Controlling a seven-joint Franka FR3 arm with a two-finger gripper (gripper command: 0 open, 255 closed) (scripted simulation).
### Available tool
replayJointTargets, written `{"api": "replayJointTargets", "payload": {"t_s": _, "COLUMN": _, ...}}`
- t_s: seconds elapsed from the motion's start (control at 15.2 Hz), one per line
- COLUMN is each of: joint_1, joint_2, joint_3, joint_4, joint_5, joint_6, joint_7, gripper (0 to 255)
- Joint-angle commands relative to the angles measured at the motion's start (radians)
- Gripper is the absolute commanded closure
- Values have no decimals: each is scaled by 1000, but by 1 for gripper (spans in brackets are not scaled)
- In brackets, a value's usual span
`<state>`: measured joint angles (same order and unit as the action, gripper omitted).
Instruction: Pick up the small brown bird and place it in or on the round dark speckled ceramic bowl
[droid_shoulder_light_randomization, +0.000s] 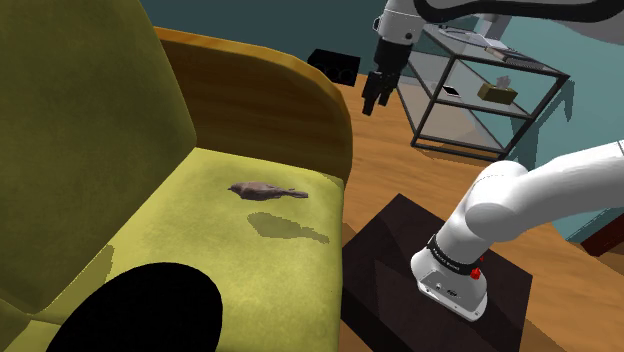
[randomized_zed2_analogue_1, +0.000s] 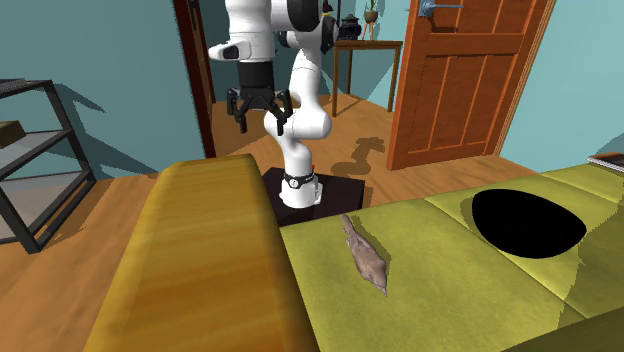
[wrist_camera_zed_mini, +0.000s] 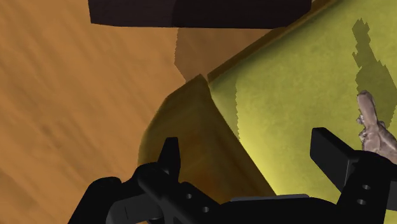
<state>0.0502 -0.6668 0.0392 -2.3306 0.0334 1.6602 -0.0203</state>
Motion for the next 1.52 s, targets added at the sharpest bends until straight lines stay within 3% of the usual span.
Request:
{"api": "replayJointTargets", "payload": {"t_s": 0.0, "joint_1": 21, "joint_2": 47, "joint_3": 20, "joint_4": -4, "joint_5": 18, "joint_6": 44, "joint_7": -1, "gripper": 0}}
{"api": "replayJointTargets", "payload": {"t_s": 0.79, "joint_1": 129, "joint_2": 389, "joint_3": 140, "joint_4": 90, "joint_5": 86, "joint_6": 250, "joint_7": -15, "gripper": 0}}
{"api": "replayJointTargets", "payload": {"t_s": 1.45, "joint_1": 211, "joint_2": 696, "joint_3": 237, "joint_4": 257, "joint_5": 79, "joint_6": 358, "joint_7": -12, "gripper": 0}}
